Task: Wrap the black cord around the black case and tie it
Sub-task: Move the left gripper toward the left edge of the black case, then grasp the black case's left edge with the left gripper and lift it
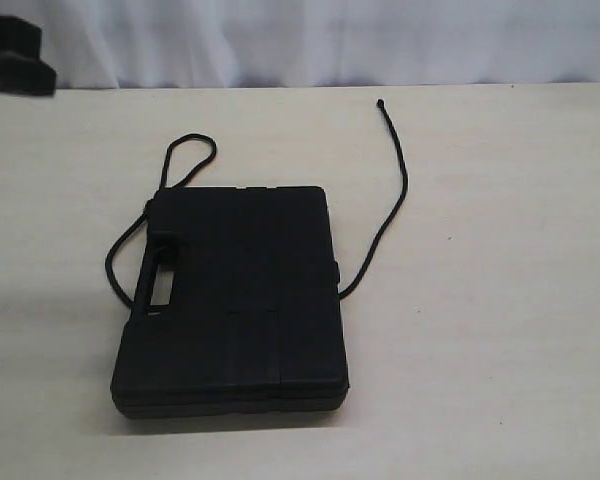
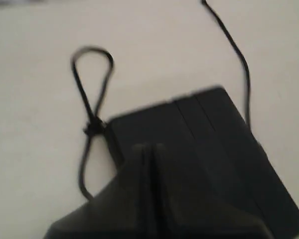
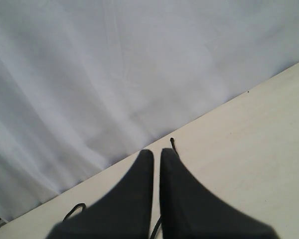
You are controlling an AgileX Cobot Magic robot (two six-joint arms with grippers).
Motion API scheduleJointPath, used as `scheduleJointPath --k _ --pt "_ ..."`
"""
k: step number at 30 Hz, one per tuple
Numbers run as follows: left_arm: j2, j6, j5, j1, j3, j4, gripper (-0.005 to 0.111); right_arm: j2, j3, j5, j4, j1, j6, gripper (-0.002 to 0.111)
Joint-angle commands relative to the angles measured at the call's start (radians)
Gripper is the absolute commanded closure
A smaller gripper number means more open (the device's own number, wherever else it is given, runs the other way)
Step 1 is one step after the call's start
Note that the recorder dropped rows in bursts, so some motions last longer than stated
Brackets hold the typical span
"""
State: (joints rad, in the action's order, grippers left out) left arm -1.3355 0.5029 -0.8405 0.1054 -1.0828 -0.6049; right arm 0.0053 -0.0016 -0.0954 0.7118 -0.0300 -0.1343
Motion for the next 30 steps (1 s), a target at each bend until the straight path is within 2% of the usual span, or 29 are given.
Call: scheduleJointPath --k 1,6,9,13,17,21,24,27,30 --pt "-0.144 0.025 -0.178 -0.004 -0.051 -0.012 0.107 -0.005 0.002 -0.008 0.002 -0.003 0.0 0.104" --pt "-0.259 0.016 -0.099 -0.004 -0.047 -0.069 0.107 -0.005 0.002 -0.01 0.002 -0.003 0.0 0.104" --pt "-0.336 0.019 -0.187 -0.015 -0.047 -0.115 0.107 -0.005 0.002 -0.01 0.002 -0.003 0.0 0.104" --pt "-0.42 0.089 -0.297 -0.059 -0.047 -0.09 0.106 -0.005 0.002 -0.01 0.002 -0.003 0.0 0.104" --pt "-0.451 0.101 -0.334 -0.126 -0.047 0.024 0.093 -0.005 0.002 -0.01 0.002 -0.003 0.0 0.104" --pt "-0.451 0.095 -0.329 -0.19 -0.048 0.153 0.07 -0.005 0.002 -0.01 0.002 -0.003 0.0 0.104" --pt "-0.451 0.079 -0.242 -0.209 -0.048 0.259 0.06 -0.005 0.002 -0.01 0.002 -0.003 0.0 0.104" --pt "-0.451 -0.132 -0.08 -0.211 -0.037 0.379 0.055 -0.005 0.002 -0.014 0.002 -0.003 0.0 0.104" --pt "-0.451 -0.26 0.054 -0.211 -0.008 0.39 0.055 -0.005 0.002 -0.014 0.002 -0.003 0.0 0.104"
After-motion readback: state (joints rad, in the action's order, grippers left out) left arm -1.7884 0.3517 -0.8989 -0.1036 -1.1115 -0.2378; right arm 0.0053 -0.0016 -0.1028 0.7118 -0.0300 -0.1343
